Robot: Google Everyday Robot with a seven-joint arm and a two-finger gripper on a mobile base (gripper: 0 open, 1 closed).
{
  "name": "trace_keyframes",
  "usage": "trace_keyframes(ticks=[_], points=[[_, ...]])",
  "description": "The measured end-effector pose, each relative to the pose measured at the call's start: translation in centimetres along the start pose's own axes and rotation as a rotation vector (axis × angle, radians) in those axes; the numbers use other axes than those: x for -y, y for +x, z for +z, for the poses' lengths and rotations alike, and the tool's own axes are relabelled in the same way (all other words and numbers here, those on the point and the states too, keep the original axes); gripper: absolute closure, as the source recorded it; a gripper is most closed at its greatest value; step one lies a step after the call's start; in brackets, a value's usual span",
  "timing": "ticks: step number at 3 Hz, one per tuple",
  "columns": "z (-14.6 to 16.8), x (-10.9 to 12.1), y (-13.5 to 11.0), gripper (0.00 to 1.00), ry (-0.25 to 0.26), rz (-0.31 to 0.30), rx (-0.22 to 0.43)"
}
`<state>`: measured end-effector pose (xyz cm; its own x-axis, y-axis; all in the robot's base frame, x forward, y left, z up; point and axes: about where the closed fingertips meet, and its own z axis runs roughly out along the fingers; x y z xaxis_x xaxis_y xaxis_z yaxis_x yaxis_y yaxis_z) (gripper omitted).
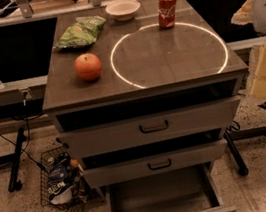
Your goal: Close bottom drawer
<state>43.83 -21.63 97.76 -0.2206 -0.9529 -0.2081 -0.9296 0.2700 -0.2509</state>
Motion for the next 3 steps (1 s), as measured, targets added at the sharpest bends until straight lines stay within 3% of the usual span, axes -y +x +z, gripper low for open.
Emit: trace_keyframes(ticks=[1,2,3], points=[[1.4,-0.7,0.3,0.0,-0.01,-0.008,0.005],[6.3,-3.2,1.6,0.0,-0.057,-0.034,0.007],[13.8,-6.3,3.6,0.0,-0.12,-0.069,0.041]])
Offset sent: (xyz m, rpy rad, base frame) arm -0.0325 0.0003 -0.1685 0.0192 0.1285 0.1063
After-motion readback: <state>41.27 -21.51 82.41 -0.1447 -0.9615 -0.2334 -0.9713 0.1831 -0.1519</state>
